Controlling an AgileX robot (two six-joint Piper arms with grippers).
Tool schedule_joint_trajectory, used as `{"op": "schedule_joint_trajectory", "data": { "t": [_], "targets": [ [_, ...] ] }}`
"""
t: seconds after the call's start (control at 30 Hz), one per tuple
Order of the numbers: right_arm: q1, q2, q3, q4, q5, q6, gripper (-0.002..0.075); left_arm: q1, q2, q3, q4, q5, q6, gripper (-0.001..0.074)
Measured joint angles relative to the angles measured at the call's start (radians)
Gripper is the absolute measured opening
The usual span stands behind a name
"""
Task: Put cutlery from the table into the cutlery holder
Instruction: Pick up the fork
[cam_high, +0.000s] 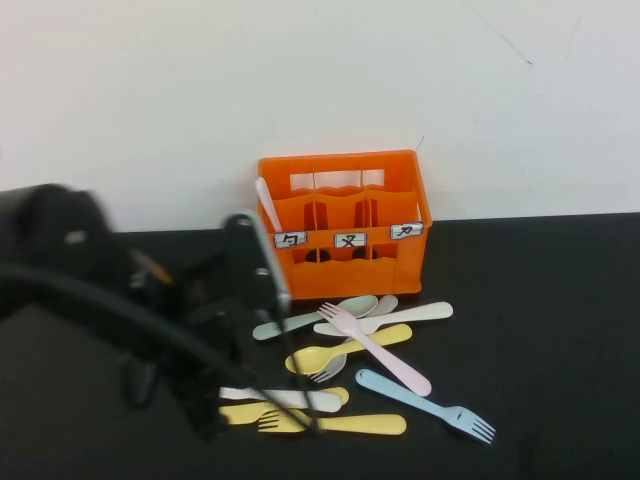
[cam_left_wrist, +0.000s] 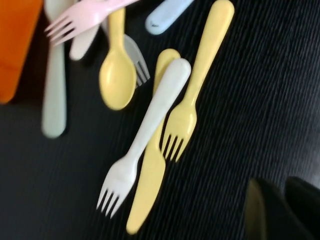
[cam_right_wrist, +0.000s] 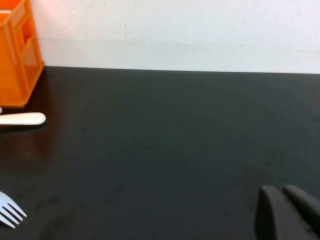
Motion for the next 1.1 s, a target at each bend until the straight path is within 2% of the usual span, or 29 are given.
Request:
{"op": "schedule_joint_trajectory", "data": {
  "t": [0.1,0.23,0.33,0.53,0.67,0.87,1.1],
  "targets": [
    [0.0,0.0,0.0,0.0,0.0,0.0,-0.0003,-0.034,0.102,-0.048,0.002,0.001,0.007,0.0139],
    [0.0,0.0,0.0,0.0,0.0,0.0,-0.0003,-0.091,0.217,-0.105,0.004,-0.014,0.027,0.0321],
    [0.0,0.0,0.0,0.0,0.0,0.0,-0.0003,-0.141,0.293,-0.147,0.008,-0.039,0.058,0.038],
    [0.0,0.0,0.0,0.0,0.0,0.0,-0.0003,-0.23,0.452,-0.267,0.037,-0.095,0.08,0.0398],
    [0.0,0.0,0.0,0.0,0.0,0.0,-0.0003,-0.259,0.555,-0.381,0.062,-0.113,0.118,0.0399],
    [0.0,0.0,0.0,0.0,0.0,0.0,-0.0003,-0.265,0.675,-0.462,0.01,-0.161,0.373,0.0399],
    [0.0,0.0,0.0,0.0,0.0,0.0,-0.0003,-0.27,0.767,-0.513,-0.113,-0.199,0.515,0.0399]
  ]
}}
